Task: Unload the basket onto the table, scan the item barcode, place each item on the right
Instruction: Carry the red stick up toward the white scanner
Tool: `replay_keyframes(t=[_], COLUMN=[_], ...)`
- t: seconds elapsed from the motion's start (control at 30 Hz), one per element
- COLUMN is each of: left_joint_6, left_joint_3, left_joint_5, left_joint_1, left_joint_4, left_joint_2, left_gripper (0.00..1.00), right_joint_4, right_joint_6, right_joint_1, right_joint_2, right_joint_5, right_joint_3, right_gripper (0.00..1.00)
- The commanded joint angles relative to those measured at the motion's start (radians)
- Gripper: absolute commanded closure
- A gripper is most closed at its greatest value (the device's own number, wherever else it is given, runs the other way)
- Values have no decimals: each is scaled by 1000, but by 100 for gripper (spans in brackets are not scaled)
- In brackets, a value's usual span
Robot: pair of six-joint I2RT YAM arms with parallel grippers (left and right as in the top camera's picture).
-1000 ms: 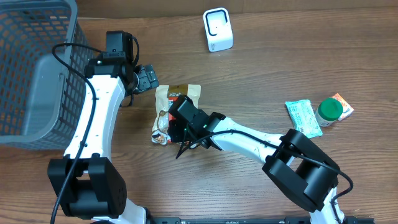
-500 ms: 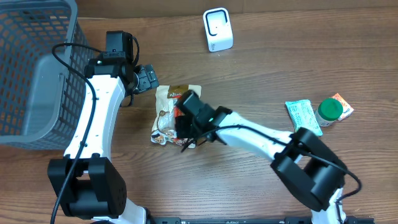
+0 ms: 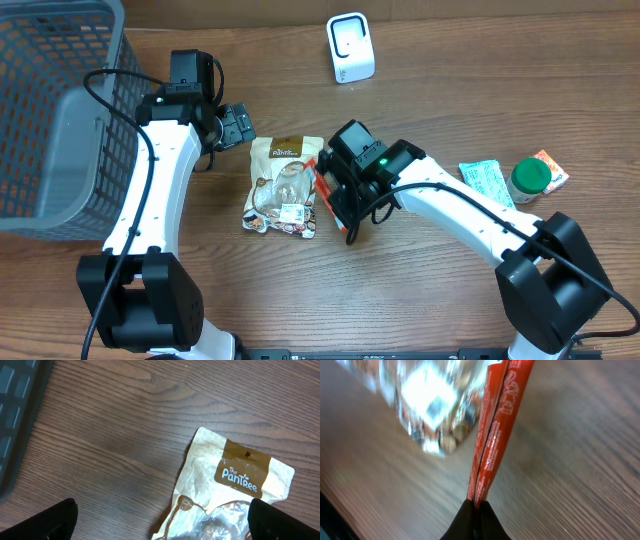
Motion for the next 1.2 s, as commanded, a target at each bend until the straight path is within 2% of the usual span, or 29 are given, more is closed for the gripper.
replay_keyframes(t=[0.0,0.17,0.37,0.7,0.83,1.0,1.07,1.17], left_joint_6=[8,8,8,8,8,8,8,8], left_joint_3=[11,11,11,11,11,11,11,11], left_joint_5=[-16,-16,-16,-16,-16,-16,-16,-16], left_joint_1=[0,0,0,0,0,0,0,0], left_joint_4=[-1,-1,-1,-1,-1,-1,-1,-1], left_joint_2=[0,0,0,0,0,0,0,0], left_gripper=[0,0,0,0,0,0,0,1], right_joint_4=[-60,-125,-108,-104,11,201,245,338], right_joint_6=[-304,-438,-438,-357,-320,-325,-335,-445], right_joint_1=[2,1,1,1,1,1,1,-4], right_joint_2=[-14,-14,-14,-43,-58,-58,-58,-58], right_joint_5=[-13,-6,5,282,584,826,859,859], right_joint_3=[5,1,0,41,44,44,44,44], right_gripper=[96,96,96,96,96,96,96,96])
